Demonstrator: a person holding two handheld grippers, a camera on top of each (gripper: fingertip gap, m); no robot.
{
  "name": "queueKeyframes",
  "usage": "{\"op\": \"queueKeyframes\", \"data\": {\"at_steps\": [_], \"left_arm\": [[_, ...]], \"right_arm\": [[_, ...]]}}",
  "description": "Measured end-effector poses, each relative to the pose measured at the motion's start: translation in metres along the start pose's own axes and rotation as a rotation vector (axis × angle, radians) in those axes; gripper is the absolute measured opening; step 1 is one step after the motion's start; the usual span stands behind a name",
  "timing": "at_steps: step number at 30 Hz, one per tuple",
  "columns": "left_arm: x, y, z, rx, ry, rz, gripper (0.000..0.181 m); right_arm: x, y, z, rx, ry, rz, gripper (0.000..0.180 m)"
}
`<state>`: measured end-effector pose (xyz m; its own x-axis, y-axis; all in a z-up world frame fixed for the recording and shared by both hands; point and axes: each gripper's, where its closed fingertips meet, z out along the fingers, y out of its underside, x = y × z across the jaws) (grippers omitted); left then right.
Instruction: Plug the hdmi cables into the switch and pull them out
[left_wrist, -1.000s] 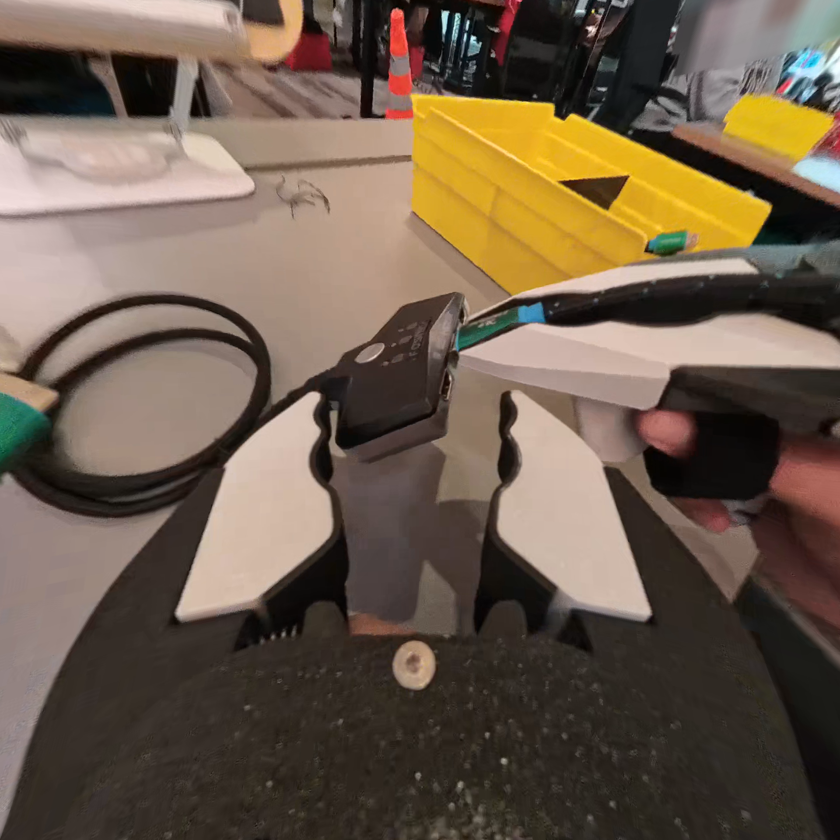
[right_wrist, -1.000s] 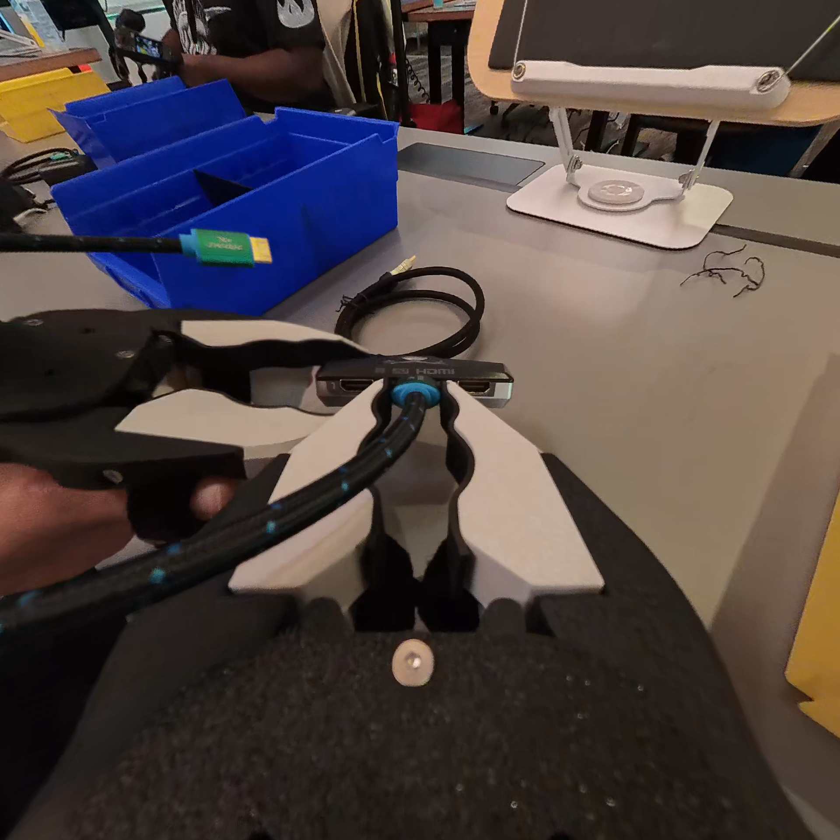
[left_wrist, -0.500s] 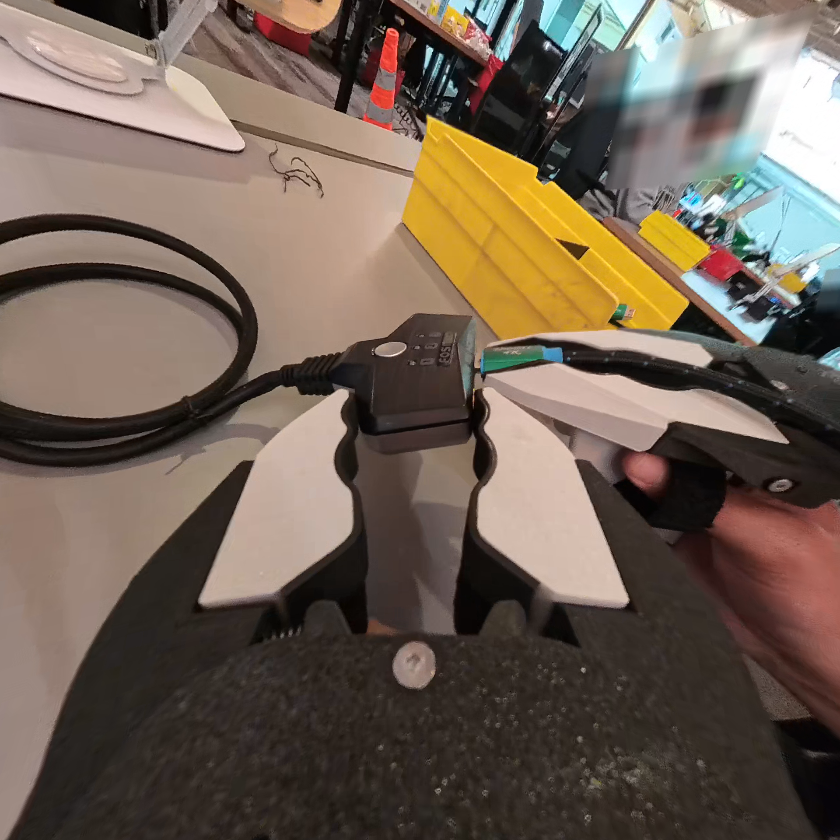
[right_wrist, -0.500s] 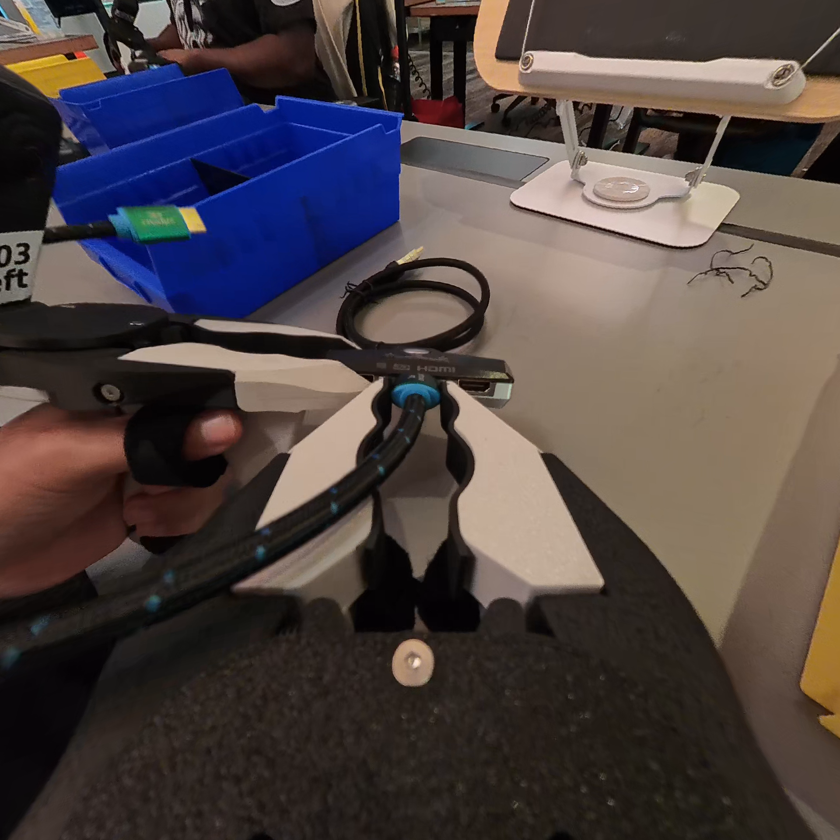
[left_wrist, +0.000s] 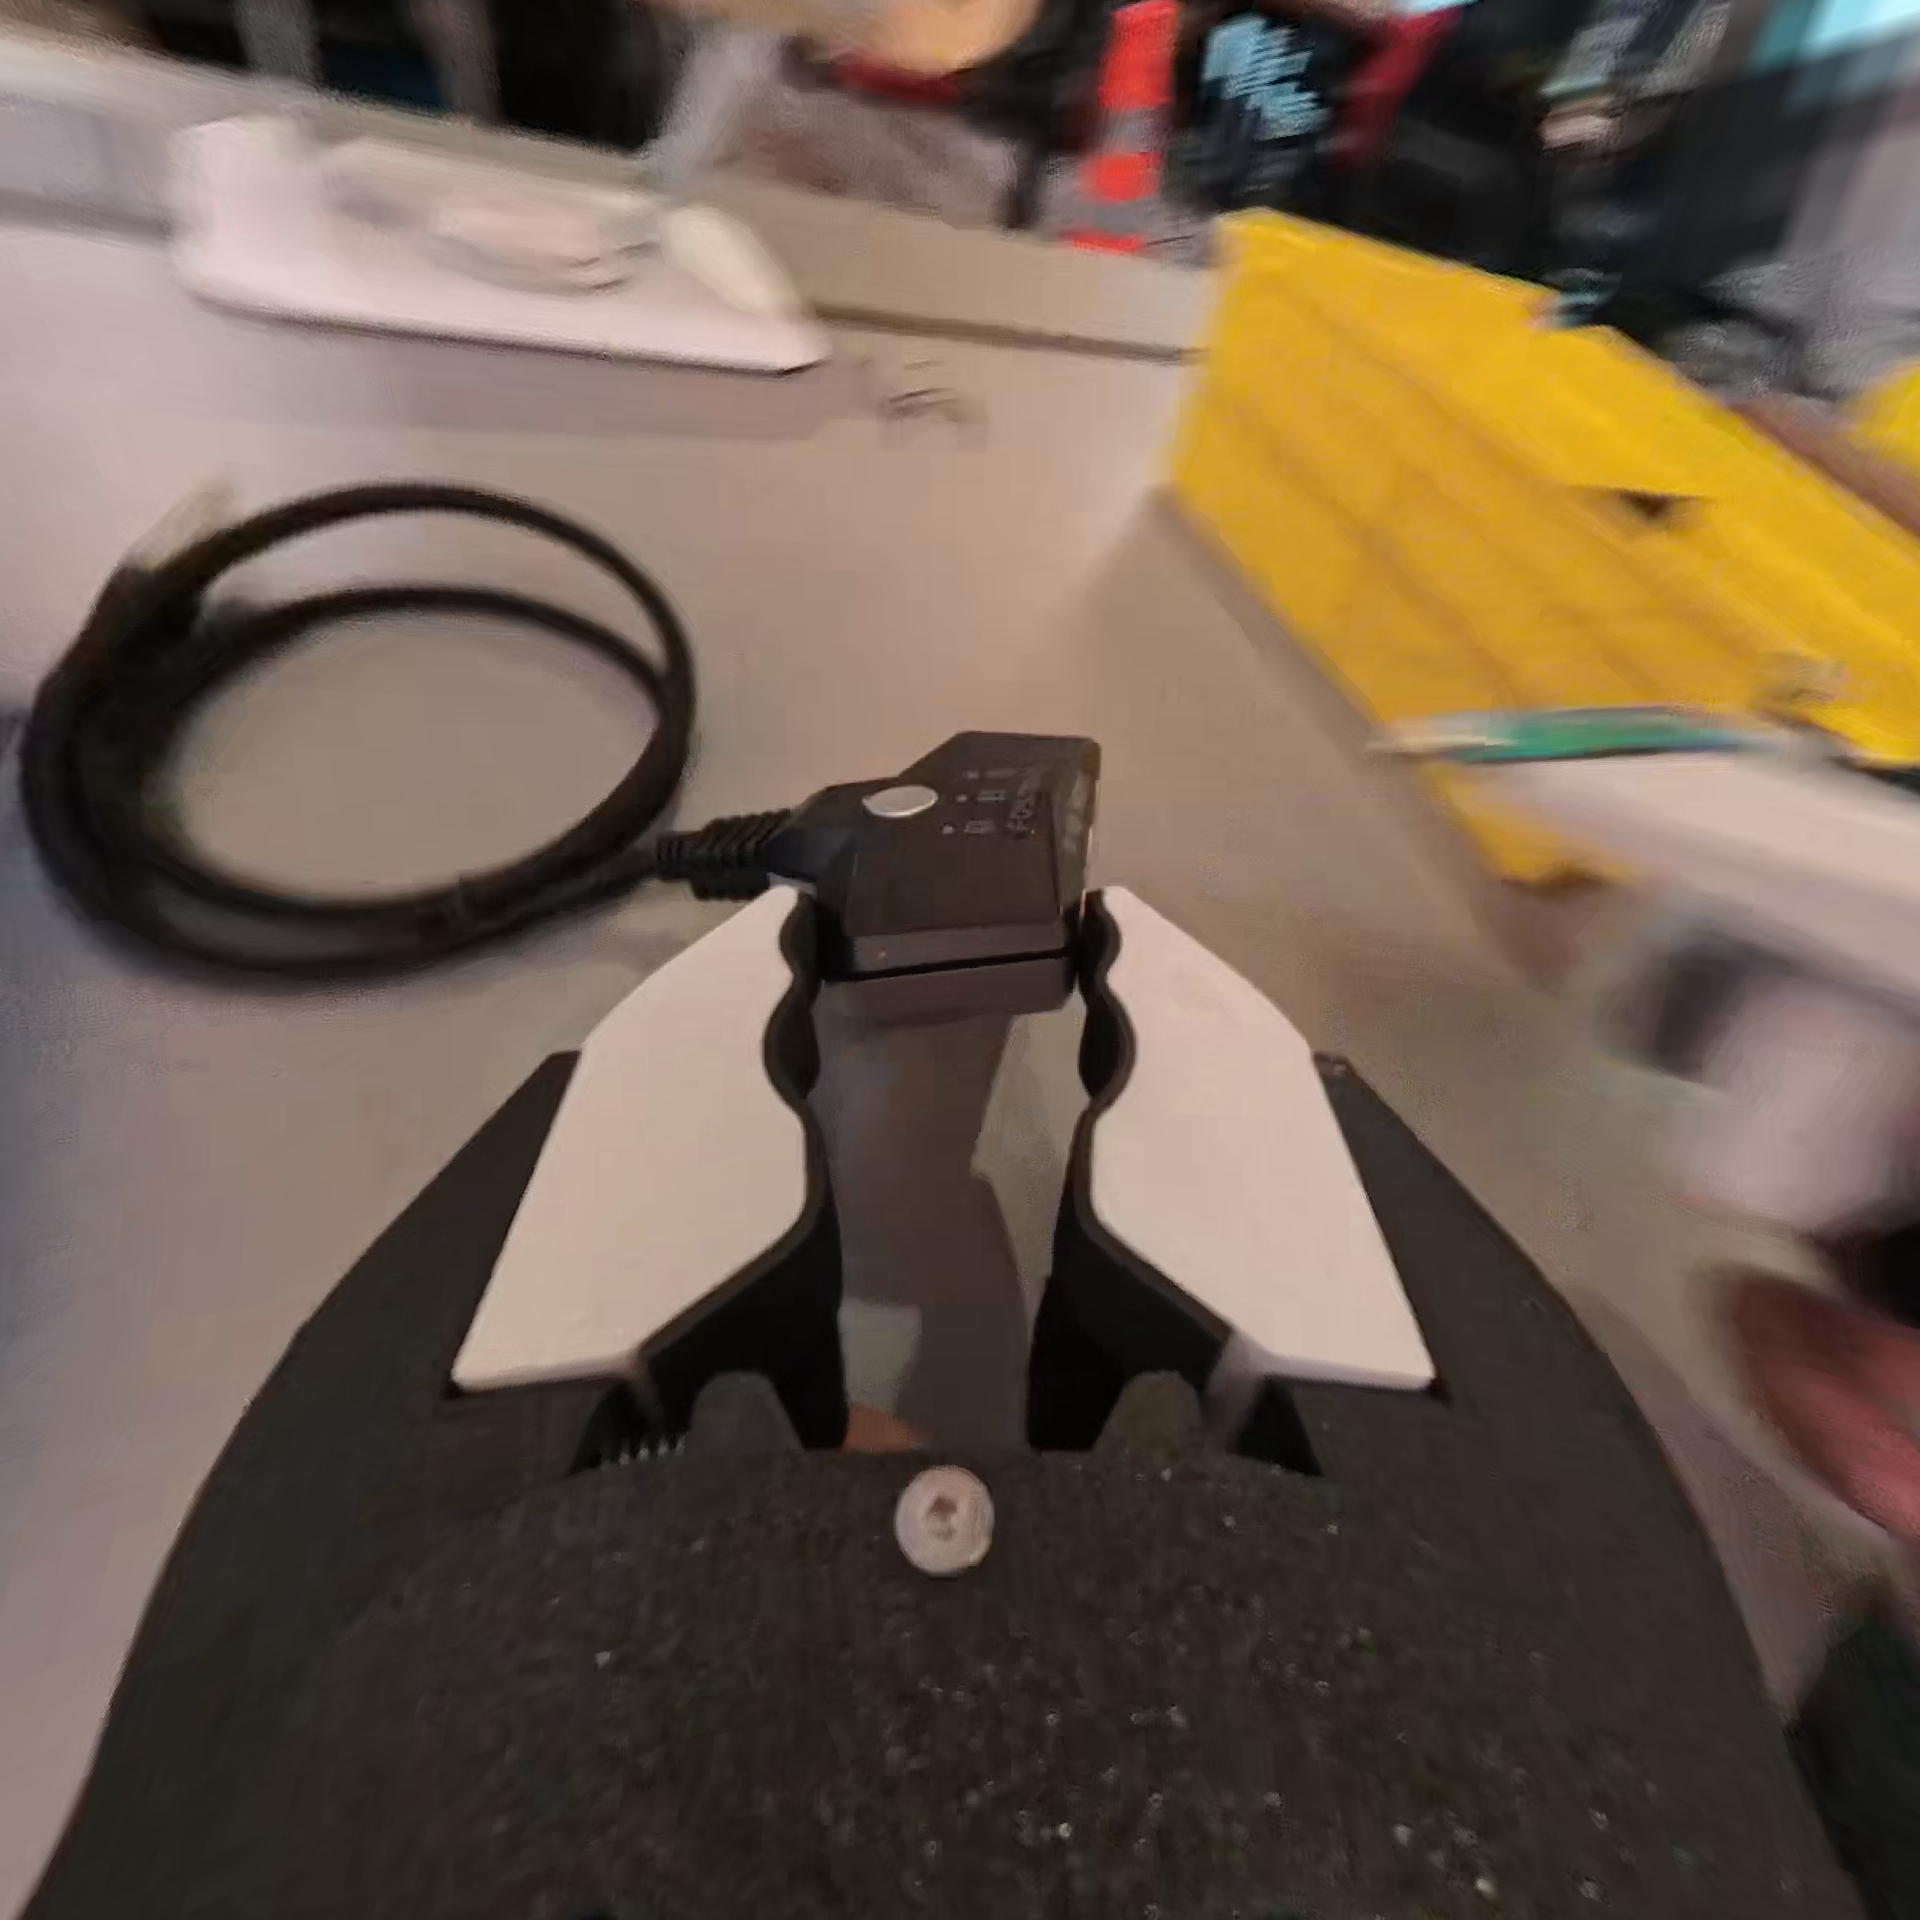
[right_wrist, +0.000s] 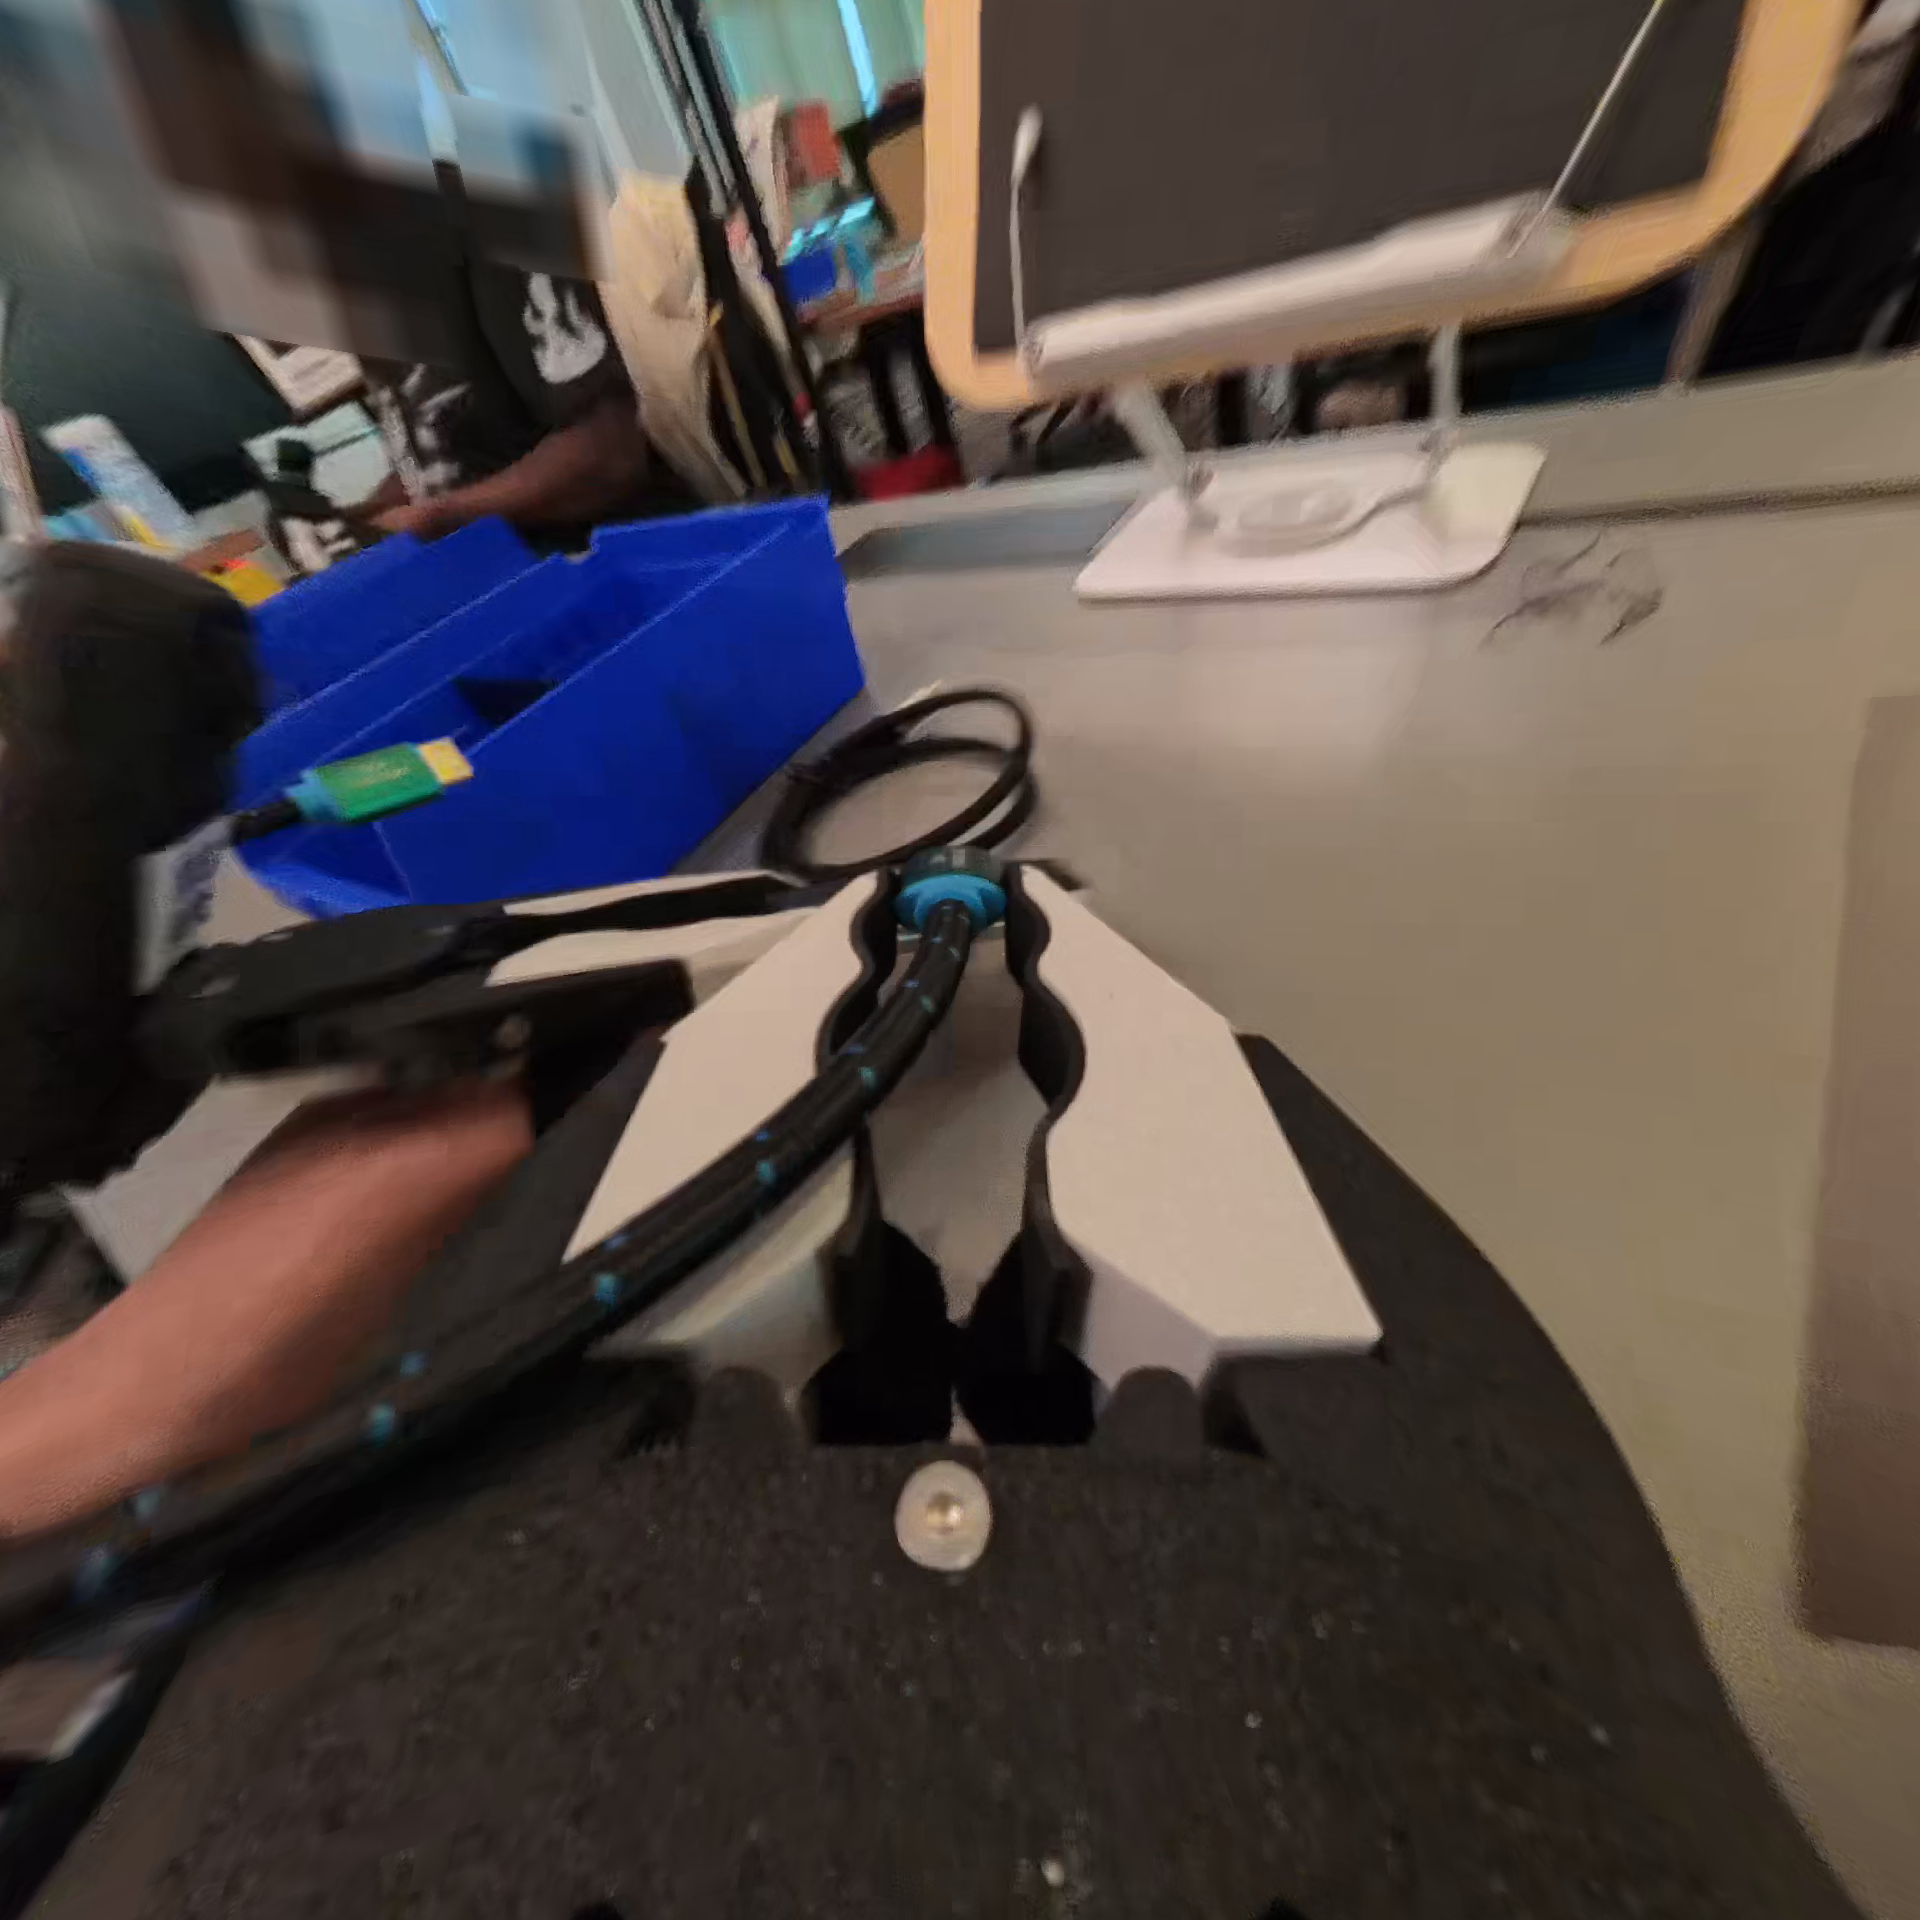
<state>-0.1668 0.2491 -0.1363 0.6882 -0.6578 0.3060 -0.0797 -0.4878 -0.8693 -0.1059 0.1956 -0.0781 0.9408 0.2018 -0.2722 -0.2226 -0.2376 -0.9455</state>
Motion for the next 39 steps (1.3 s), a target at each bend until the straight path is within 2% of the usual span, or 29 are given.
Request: {"op": "queueKeyframes", "data": {"at_steps": [2, 5, 8, 15, 20, 24, 26, 28, 32, 34, 36, 39], "left_arm": [[-0.018, -0.016, -0.004, 0.055, 0.037, -0.06, 0.048], [-0.001, -0.02, -0.007, 0.05, 0.092, 0.038, 0.048], [-0.001, -0.013, -0.001, -0.016, 0.091, 0.126, 0.048], [-0.003, 0.001, 0.005, -0.121, 0.073, 0.193, 0.048], [-0.002, 0.003, 0.004, -0.151, 0.046, 0.261, 0.048], [-0.004, 0.001, 0.003, -0.144, 0.074, 0.235, 0.048], [-0.006, -0.001, 0.002, -0.12, 0.088, 0.244, 0.048], [-0.007, -0.002, 0.002, -0.112, 0.105, 0.219, 0.048], [-0.008, 0.001, 0.005, -0.116, 0.122, 0.203, 0.048], [-0.007, 0.003, 0.006, -0.122, 0.115, 0.229, 0.048], [-0.003, 0.004, 0.006, -0.126, 0.126, 0.229, 0.048], [0.001, 0.006, 0.007, -0.129, 0.144, 0.22, 0.048]], "right_arm": [[-0.004, -0.016, -0.013, 0.04, 0.048, -0.128, 0.02], [-0.004, -0.01, -0.011, 0.014, 0.011, -0.138, 0.02], [-0.017, -0.025, -0.014, 0.017, -0.068, -0.151, 0.02], [-0.107, -0.055, -0.04, 0.01, -0.312, -0.358, 0.021], [-0.163, -0.066, -0.058, 0.04, -0.489, -0.292, 0.021], [-0.158, -0.1, -0.076, 0.085, -0.483, -0.283, 0.02], [-0.127, -0.135, -0.091, 0.125, -0.372, -0.342, 0.02], [-0.074, -0.176, -0.111, 0.157, -0.177, -0.41, 0.02], [0.073, -0.236, -0.16, 0.155, 0.357, -0.469, 0.02], [0.138, -0.24, -0.181, 0.128, 0.573, -0.473, 0.021], [0.2, -0.225, -0.196, 0.054, 0.773, -0.464, 0.021], [0.28, -0.173, -0.204, -0.105, 0.978, -0.405, 0.021]]}}
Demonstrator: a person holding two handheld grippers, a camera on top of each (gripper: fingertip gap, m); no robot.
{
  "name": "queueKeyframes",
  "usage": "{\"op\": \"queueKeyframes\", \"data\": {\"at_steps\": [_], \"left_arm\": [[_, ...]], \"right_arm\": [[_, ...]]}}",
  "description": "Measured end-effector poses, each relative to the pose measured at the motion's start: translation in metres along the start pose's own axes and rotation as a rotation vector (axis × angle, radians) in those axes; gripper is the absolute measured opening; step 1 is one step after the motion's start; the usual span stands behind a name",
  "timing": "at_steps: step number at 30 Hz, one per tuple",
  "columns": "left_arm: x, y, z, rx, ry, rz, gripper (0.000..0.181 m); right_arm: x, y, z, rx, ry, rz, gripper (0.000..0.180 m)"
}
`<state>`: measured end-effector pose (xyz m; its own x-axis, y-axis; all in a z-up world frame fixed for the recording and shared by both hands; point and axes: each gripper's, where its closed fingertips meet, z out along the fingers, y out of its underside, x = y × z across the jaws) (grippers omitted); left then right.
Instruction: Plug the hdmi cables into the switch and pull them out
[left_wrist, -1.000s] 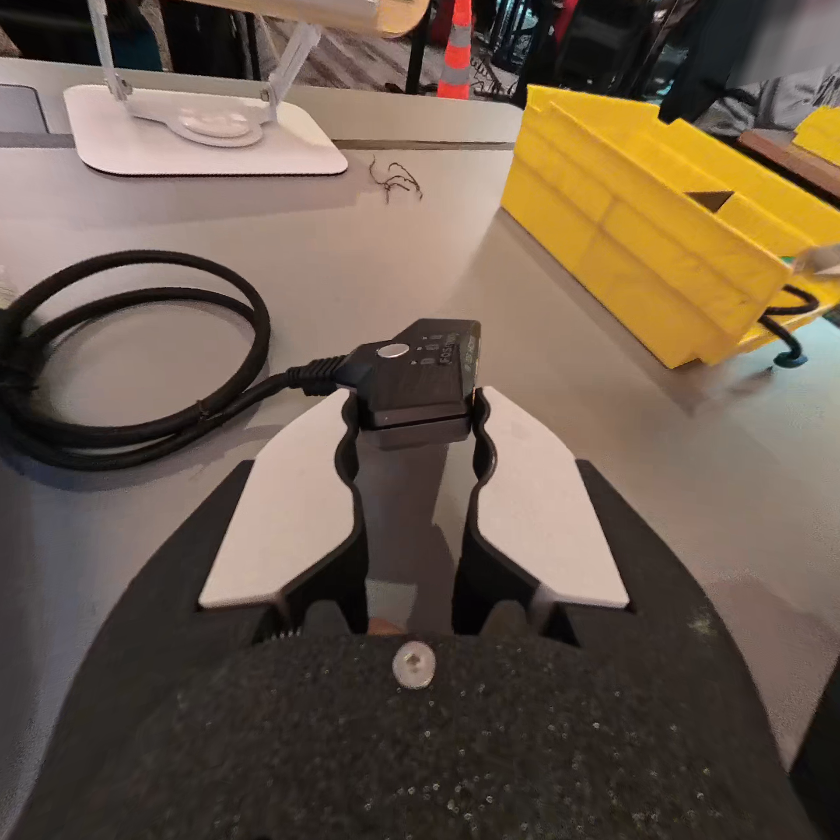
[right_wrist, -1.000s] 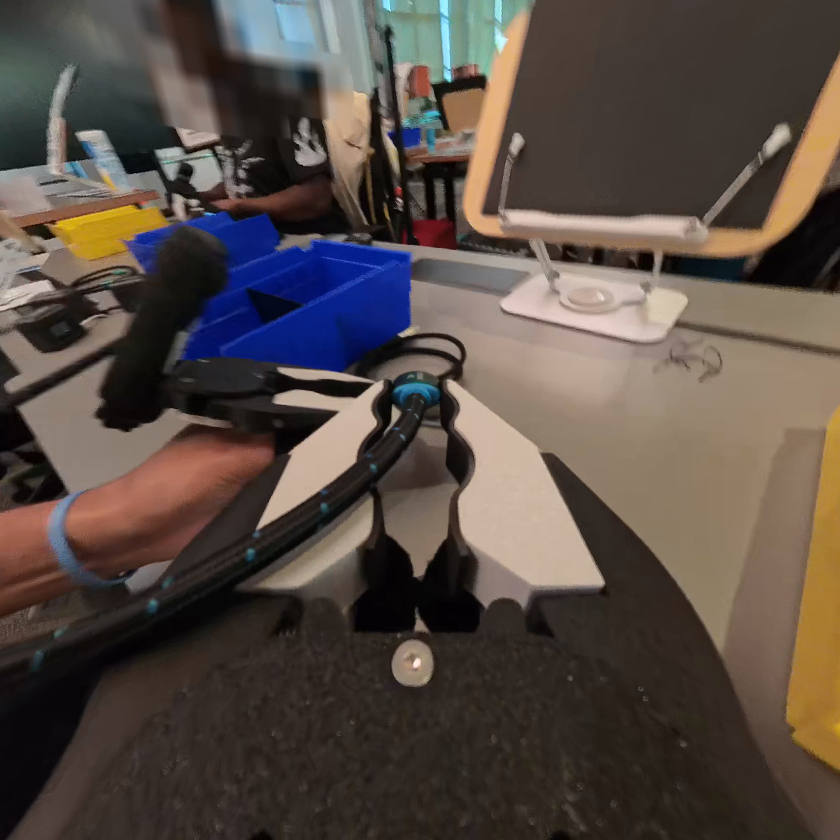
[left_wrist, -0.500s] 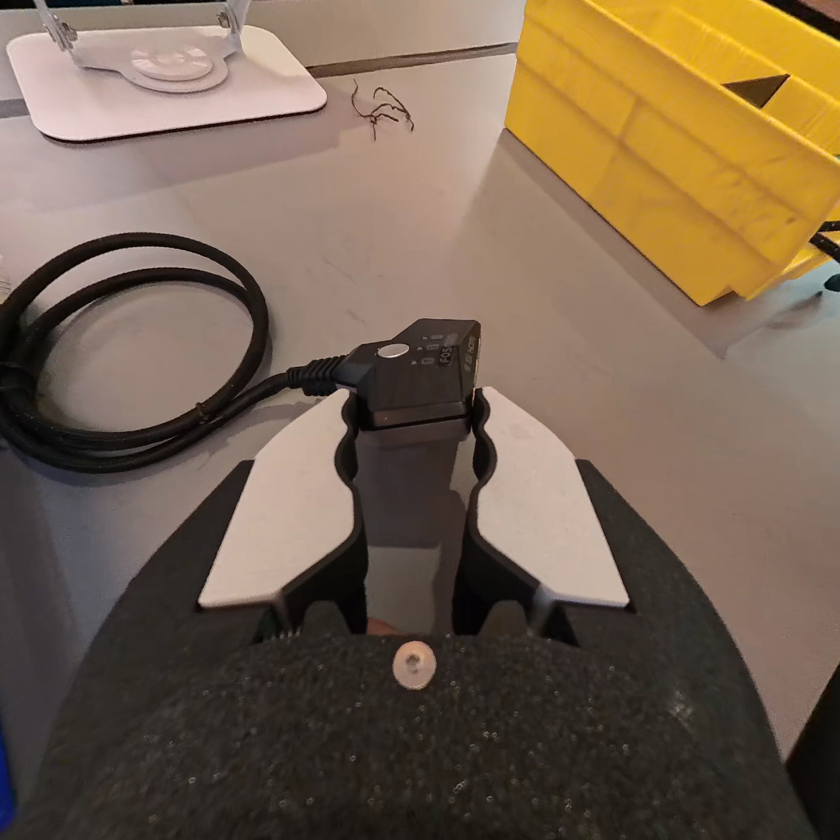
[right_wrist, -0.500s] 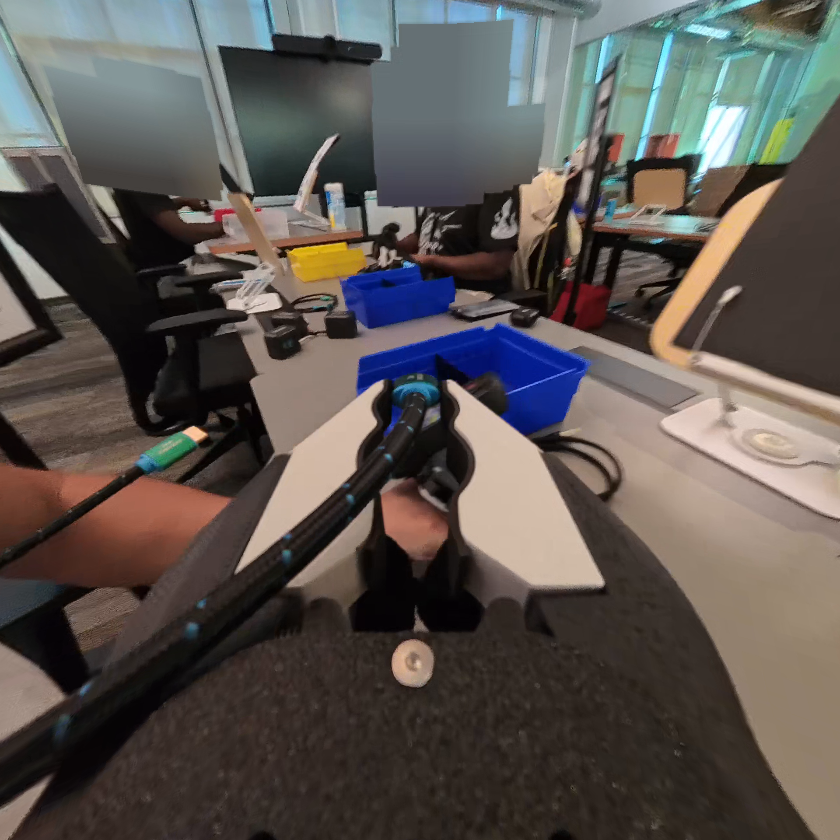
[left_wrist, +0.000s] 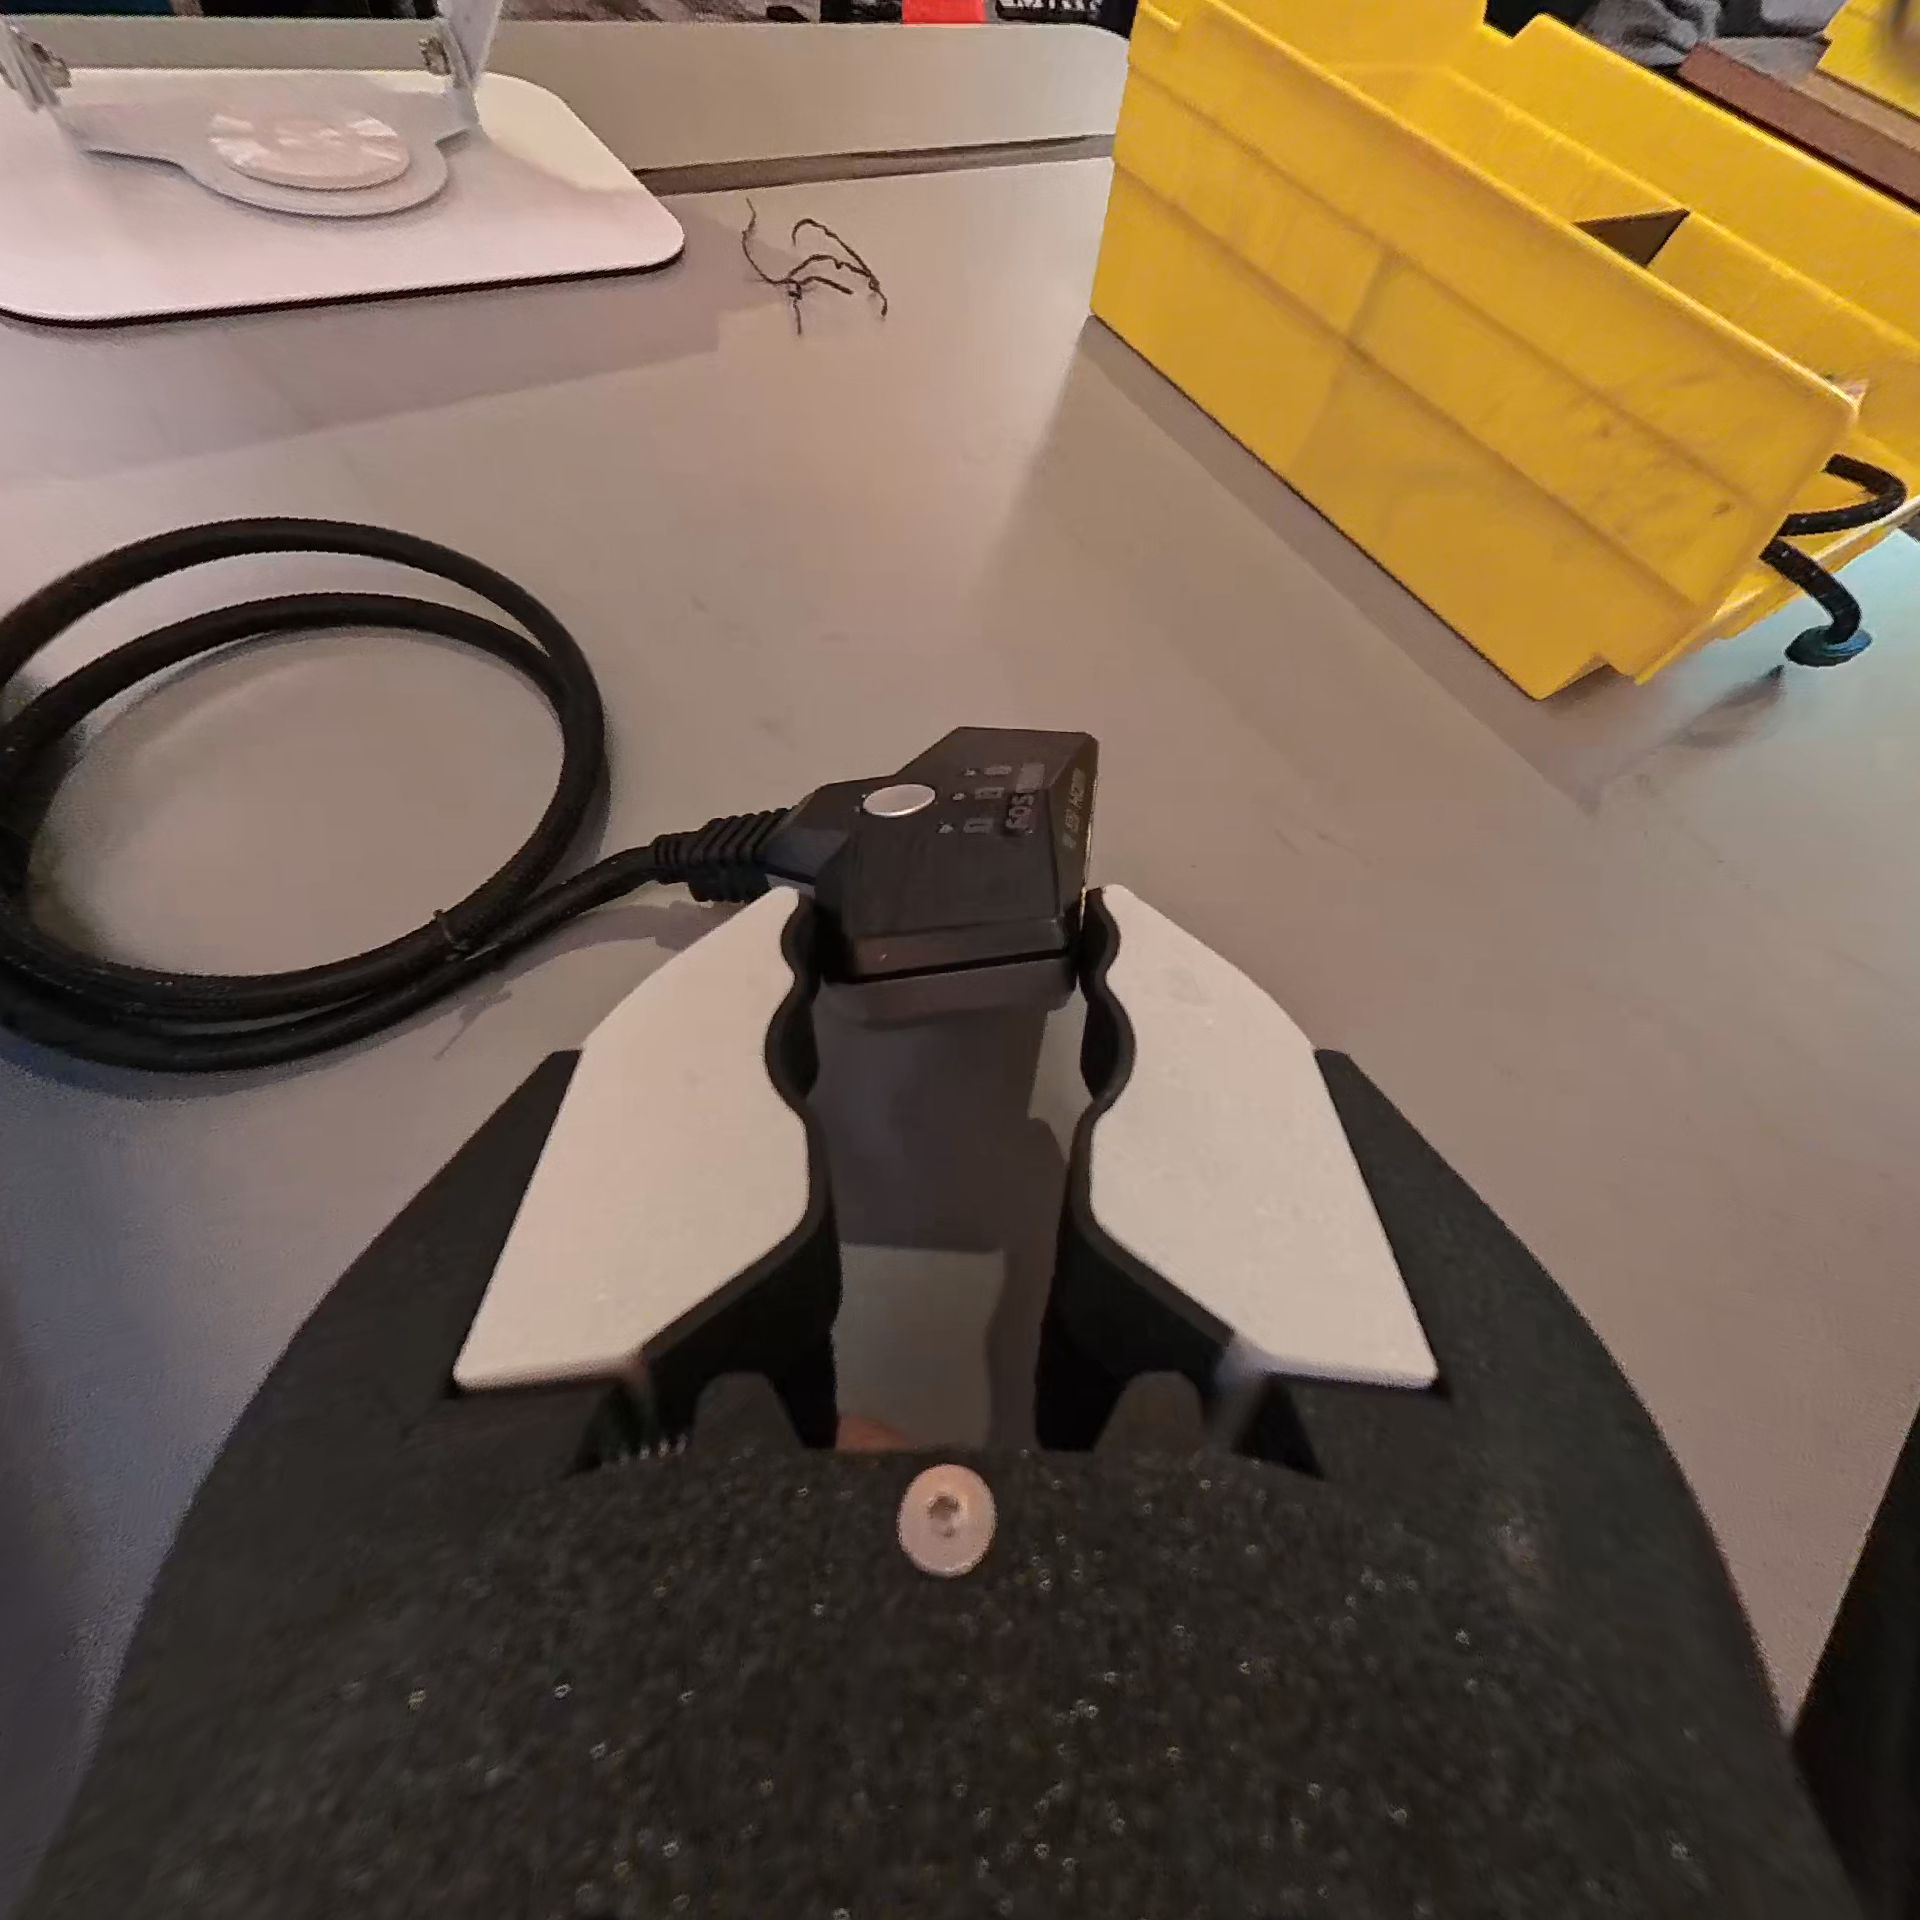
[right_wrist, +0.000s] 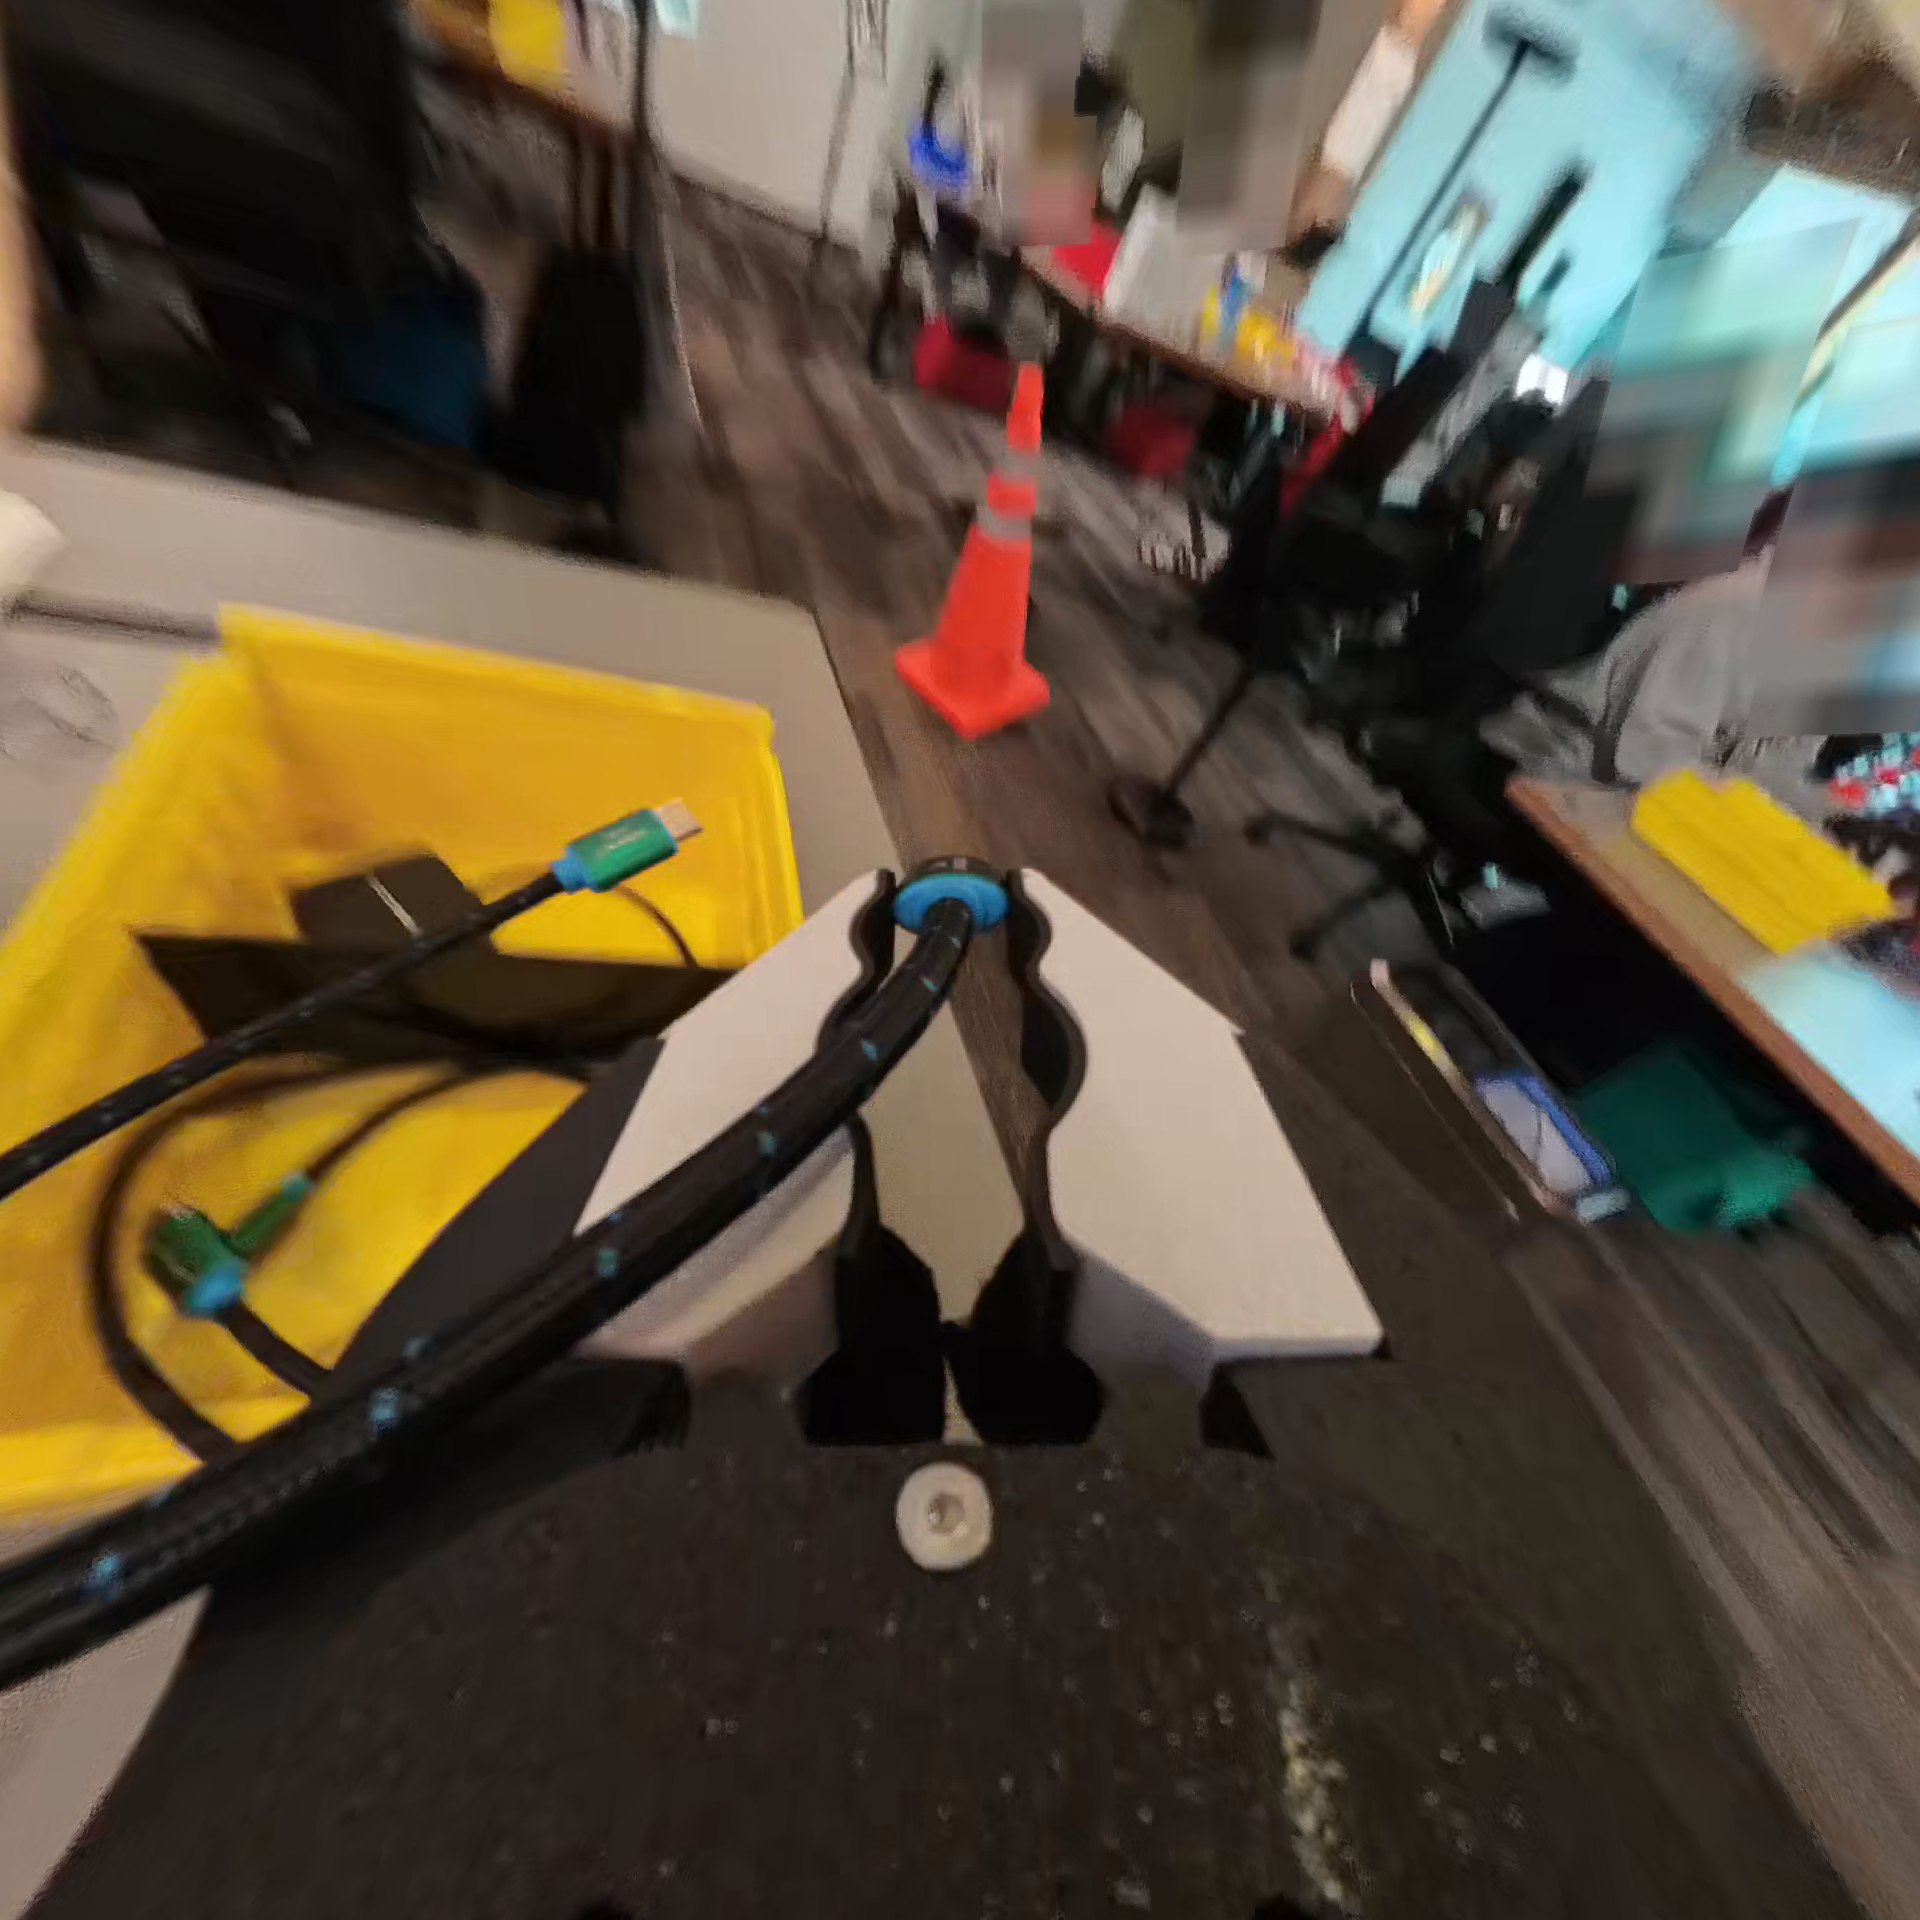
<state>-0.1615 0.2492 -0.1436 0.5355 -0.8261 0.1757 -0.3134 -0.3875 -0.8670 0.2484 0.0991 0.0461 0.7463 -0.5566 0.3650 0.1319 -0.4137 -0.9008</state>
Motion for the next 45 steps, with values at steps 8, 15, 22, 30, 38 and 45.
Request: {"op": "queueKeyframes", "data": {"at_steps": [8, 15, 22, 30, 38, 45], "left_arm": [[0.002, 0.003, 0.001, -0.011, 0.015, 0.011, 0.048], [0.003, 0.004, 0.002, -0.017, 0.024, 0.014, 0.048], [0.004, 0.004, 0.001, -0.022, 0.039, 0.017, 0.048], [0.009, 0.006, 0.002, -0.028, 0.045, 0.029, 0.048], [0.017, 0.006, 0.004, -0.027, 0.057, 0.025, 0.047], [0.019, 0.005, 0.002, -0.017, 0.077, 0.006, 0.047]], "right_arm": [[-0.06, 0.124, 0.02, -0.463, -0.03, -0.24, 0.021], [-0.077, 0.151, -0.021, -0.729, -0.118, -0.448, 0.022], [-0.135, 0.161, -0.052, -0.7, -0.608, -0.204, 0.041], [-0.147, 0.158, -0.056, -0.597, -0.819, -0.056, 0.019], [-0.141, 0.101, -0.021, -0.389, -0.583, -0.709, 0.0], [-0.151, 0.128, -0.012, -0.587, -0.786, -0.958, 0.0]]}}
